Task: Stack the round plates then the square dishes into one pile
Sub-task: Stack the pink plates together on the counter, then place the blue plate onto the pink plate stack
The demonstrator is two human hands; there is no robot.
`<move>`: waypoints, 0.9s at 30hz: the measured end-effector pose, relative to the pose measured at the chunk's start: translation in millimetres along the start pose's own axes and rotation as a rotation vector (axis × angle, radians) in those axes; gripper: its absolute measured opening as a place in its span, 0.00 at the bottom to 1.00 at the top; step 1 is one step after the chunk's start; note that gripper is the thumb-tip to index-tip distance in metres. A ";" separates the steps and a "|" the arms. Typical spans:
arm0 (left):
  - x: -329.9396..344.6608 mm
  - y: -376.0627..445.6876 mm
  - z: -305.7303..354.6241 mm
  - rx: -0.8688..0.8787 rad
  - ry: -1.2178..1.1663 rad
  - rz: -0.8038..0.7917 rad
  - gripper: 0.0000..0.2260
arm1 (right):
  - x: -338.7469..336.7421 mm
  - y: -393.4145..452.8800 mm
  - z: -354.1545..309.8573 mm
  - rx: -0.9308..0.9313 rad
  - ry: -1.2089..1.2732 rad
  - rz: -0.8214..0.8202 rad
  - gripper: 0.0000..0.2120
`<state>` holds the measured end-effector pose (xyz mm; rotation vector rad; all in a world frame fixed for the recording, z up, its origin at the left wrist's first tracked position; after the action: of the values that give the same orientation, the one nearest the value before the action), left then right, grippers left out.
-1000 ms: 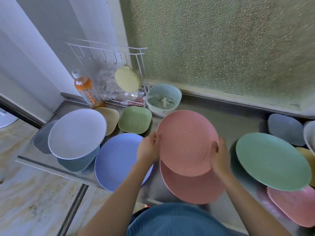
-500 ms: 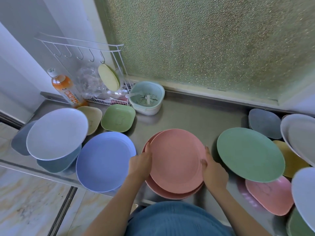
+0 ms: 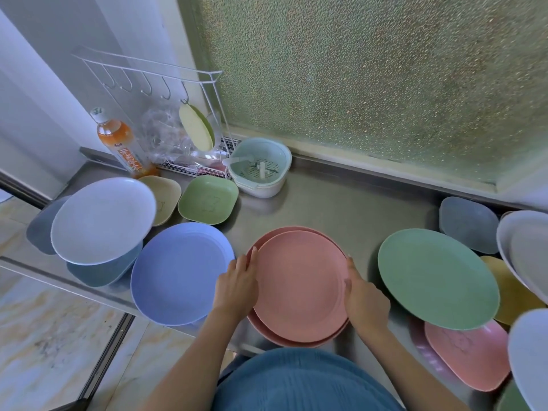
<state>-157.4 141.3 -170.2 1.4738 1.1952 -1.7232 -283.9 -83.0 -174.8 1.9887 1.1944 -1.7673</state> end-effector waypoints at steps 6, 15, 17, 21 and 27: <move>7.9 5.3 -2.6 -0.086 -0.266 -0.105 0.26 | 3.6 -0.2 4.1 -0.015 0.029 0.040 0.24; 1.9 11.8 26.4 0.010 -0.348 -0.159 0.28 | -10.9 22.1 18.7 -0.039 0.019 0.083 0.24; 0.2 14.0 29.8 0.024 -0.345 -0.177 0.28 | -12.2 22.1 20.5 -0.057 0.012 0.079 0.24; -2.7 14.1 29.9 0.045 -0.311 -0.198 0.29 | -11.3 19.7 19.0 -0.061 -0.001 0.090 0.24; -7.5 10.0 34.8 0.136 -0.095 -0.176 0.29 | -9.6 20.2 20.1 -0.033 0.010 0.075 0.24</move>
<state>-162.9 105.0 -165.9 1.3803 1.2083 -2.0046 -284.0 -113.0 -177.9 1.9987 1.1290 -1.6936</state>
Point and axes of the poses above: each hand's wrist, its own y-axis towards the middle knuckle, its own x-axis out of the palm, z = x × y, the point moved 6 cm from there along y, towards the middle knuckle, and after that the axes turned 5 degrees about y, right-handed, at the moved point
